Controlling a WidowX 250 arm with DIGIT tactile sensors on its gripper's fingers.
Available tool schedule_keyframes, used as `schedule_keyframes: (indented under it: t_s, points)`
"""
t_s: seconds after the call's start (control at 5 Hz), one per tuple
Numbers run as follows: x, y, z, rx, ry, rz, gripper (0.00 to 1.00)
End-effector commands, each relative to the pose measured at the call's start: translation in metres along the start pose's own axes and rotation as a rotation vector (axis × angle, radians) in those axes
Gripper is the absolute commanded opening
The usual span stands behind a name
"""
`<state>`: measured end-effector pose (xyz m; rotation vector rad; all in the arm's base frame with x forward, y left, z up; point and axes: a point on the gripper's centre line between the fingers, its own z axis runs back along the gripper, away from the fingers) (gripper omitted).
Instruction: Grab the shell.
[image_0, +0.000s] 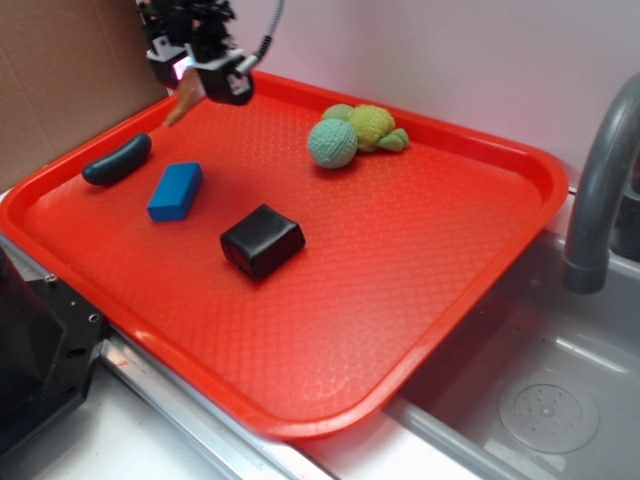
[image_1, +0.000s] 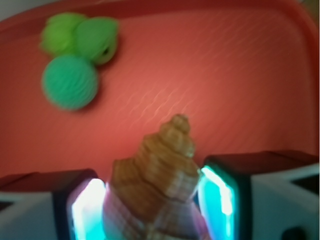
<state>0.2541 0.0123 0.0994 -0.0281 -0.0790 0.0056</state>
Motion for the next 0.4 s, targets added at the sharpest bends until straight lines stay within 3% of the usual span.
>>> schedule_keyframes:
  t_s: [0.0, 0.2]
  points:
    - [-0.005, 0.004, 0.064, 0.016, -0.114, -0.094, 0.00]
    - [-0.013, 0.008, 0.075, -0.013, -0.114, -0.100, 0.00]
